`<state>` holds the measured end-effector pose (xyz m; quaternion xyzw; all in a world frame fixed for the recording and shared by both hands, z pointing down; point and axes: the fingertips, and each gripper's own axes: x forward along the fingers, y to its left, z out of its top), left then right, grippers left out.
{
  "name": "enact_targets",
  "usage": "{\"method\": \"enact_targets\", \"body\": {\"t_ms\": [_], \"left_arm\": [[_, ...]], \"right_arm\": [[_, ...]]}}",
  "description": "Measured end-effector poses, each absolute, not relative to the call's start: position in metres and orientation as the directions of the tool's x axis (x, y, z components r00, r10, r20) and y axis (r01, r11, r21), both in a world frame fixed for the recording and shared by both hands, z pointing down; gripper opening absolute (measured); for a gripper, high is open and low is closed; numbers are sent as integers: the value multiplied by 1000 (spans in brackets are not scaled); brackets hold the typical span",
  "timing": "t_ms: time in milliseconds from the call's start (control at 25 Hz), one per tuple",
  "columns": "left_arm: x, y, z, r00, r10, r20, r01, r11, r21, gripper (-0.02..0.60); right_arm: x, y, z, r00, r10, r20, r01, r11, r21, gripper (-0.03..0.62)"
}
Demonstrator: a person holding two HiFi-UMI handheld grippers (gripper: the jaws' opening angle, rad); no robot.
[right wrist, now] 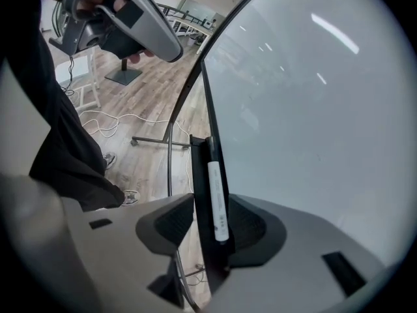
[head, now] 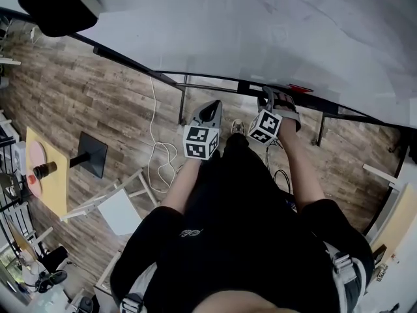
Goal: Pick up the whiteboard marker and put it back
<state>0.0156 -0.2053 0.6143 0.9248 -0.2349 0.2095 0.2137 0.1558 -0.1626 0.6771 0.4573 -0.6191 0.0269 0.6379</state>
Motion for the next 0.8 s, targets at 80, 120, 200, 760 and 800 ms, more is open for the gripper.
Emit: {"method": "enact_targets", "body": {"t_ms": [80, 120, 200, 760, 800], "left_arm": [[16, -202, 613, 808, -338, 482, -514, -804, 298, 7], [16, -201, 611, 812, -335, 478, -509, -807, 300, 7], [15, -198, 606, 821, -331, 465, -499, -811, 305, 7], [-23, -164, 556, 910, -272, 311, -379, -851, 364, 6], [-23, -161, 556, 914, -266, 307, -369, -859, 354, 8]], "right_arm": [[156, -160, 667, 238, -560, 793, -622, 540, 568, 155], [155, -159, 660, 237, -578, 781, -639, 513, 574, 155], [150, -158, 644, 230, -619, 751, -679, 451, 579, 155], [100, -124, 520, 395, -831, 391, -847, -164, 506, 11], [98, -118, 516, 404, -832, 379, -867, -215, 450, 7]]}}
